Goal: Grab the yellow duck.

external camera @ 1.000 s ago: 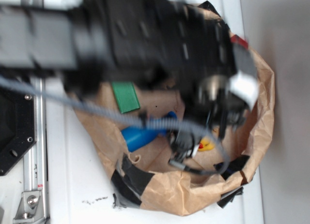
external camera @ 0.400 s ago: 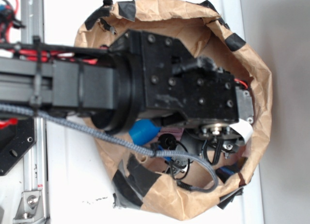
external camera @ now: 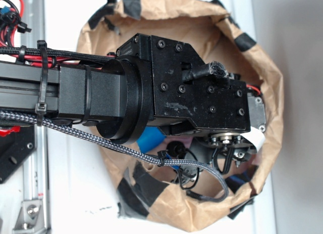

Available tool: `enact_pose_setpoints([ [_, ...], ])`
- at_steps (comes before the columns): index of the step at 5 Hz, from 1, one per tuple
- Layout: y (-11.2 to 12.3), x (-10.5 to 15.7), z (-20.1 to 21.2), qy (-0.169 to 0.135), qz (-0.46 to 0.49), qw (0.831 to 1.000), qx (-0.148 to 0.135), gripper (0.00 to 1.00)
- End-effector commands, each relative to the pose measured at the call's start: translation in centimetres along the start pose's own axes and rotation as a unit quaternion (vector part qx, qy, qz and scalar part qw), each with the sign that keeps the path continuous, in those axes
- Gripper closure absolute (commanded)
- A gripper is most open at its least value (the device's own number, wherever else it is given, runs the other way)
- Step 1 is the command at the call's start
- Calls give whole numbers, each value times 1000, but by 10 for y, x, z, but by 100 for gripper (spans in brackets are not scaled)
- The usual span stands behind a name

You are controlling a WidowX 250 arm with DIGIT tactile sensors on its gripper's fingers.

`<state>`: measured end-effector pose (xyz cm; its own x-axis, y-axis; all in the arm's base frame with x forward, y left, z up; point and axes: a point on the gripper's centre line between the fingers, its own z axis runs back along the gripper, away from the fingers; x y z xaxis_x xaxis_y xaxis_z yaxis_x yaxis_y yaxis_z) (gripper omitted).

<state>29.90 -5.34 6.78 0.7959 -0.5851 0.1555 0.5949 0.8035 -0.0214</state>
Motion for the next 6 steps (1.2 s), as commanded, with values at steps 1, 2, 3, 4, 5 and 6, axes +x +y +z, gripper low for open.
enact_pose_setpoints([
  [1, -10, 13, 10, -20, -14, 1000, 12, 0],
  [2, -12, 18, -9, -4, -23, 1000, 15, 0],
  [3, -17, 25, -13, 2, -40, 999, -6, 0],
  [4, -29, 30, -18, 3, -65, 998, -28, 0],
  [5, -35, 30, -13, -7, -76, 997, -30, 0],
  [6, -36, 30, -11, -9, -74, 997, -25, 0],
])
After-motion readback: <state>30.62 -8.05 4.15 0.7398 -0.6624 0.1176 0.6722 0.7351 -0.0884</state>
